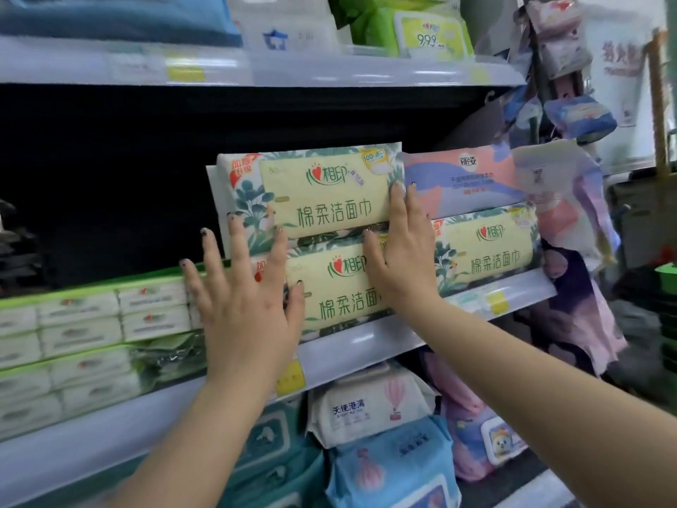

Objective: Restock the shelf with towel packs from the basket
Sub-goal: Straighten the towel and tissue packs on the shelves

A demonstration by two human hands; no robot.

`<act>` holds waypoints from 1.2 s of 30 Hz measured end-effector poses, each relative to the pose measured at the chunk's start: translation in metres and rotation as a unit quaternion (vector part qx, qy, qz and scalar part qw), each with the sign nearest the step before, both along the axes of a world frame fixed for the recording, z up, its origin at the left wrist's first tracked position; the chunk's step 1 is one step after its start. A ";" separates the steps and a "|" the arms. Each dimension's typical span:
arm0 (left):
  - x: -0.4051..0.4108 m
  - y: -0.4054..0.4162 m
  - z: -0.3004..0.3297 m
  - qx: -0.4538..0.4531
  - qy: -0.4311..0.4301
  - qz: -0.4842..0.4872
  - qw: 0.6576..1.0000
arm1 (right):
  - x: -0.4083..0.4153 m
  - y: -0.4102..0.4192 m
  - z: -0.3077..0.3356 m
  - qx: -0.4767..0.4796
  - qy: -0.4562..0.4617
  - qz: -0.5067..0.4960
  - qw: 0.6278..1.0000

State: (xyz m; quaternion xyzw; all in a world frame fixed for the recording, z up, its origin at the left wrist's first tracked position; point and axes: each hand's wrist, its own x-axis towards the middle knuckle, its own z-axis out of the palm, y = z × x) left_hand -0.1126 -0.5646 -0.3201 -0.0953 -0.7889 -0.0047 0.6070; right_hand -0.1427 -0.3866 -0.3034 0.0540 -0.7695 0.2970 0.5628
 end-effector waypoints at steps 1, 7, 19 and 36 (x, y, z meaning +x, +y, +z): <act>-0.003 -0.006 -0.003 -0.007 -0.009 0.004 1.000 | -0.002 -0.001 -0.002 -0.006 0.006 -0.009 1.000; -0.011 -0.015 -0.010 -0.044 0.010 -0.009 0.999 | -0.008 -0.004 -0.009 -0.020 0.041 -0.037 0.998; -0.017 -0.015 -0.017 -0.050 0.027 -0.009 0.998 | -0.012 -0.004 -0.018 -0.040 0.081 -0.070 0.993; -0.013 -0.013 -0.015 -0.041 0.020 0.006 0.999 | -0.015 0.001 -0.020 -0.019 0.084 -0.065 0.994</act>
